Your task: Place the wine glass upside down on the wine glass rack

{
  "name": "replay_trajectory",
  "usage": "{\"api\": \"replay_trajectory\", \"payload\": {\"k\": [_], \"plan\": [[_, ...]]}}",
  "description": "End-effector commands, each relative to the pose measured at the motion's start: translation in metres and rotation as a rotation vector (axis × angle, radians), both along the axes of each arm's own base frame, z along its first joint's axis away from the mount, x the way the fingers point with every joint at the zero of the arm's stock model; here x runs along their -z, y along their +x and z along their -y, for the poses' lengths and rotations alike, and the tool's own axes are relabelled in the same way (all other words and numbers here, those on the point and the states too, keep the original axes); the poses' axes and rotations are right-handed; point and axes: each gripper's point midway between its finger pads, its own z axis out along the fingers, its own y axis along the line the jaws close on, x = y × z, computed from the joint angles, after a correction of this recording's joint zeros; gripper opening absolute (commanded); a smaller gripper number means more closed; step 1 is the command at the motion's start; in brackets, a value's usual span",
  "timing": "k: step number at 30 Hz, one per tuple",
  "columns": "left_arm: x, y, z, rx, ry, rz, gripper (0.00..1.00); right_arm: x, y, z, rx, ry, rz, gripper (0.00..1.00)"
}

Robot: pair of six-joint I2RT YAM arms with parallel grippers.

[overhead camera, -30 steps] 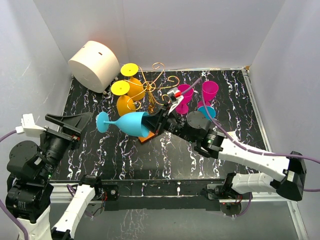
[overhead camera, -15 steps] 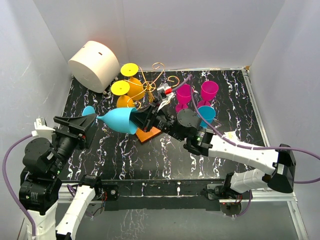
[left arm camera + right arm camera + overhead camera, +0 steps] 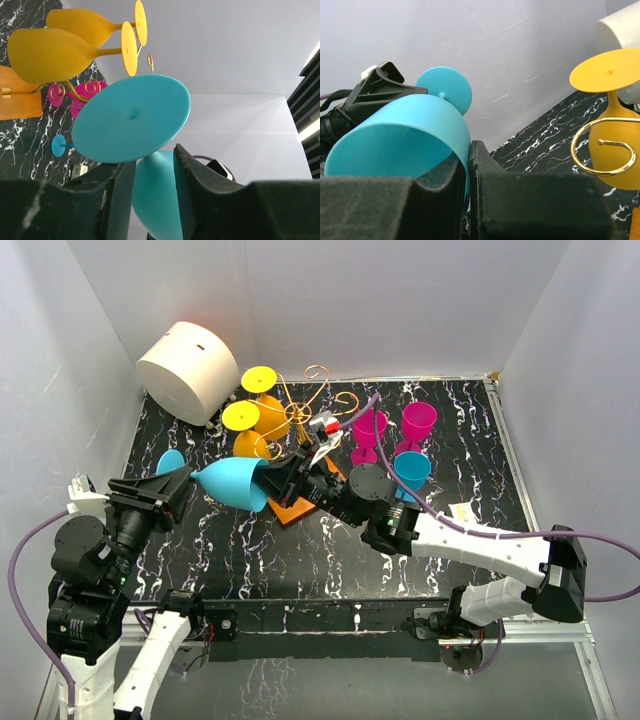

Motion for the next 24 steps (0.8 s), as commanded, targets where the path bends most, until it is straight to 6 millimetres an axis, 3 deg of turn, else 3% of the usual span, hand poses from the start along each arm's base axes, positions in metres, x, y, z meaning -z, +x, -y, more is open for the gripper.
{"api": "replay_trajectory", "payload": {"k": [1, 13, 18, 22, 24], "plan": [[-0.022, 0.008, -0.01, -0.063, -0.022, 0.092, 0.32, -0.042, -0.028, 0.004, -0.111, 0.125, 0.089, 0.0], [-0.032, 0.029, -0.011, -0.086, -0.019, 0.139, 0.27, -0.034, -0.051, 0.002, -0.24, 0.134, 0.084, 0.0], [-0.04, 0.038, -0.009, -0.085, -0.002, 0.191, 0.17, -0.019, -0.057, -0.001, -0.28, 0.119, 0.045, 0.0], [-0.045, 0.039, -0.012, -0.103, 0.007, 0.218, 0.0, -0.014, -0.057, 0.002, -0.278, 0.124, 0.024, 0.0], [-0.046, 0.037, -0.014, -0.113, 0.013, 0.227, 0.0, -0.014, -0.056, 0.005, -0.266, 0.127, 0.019, 0.0]]}}
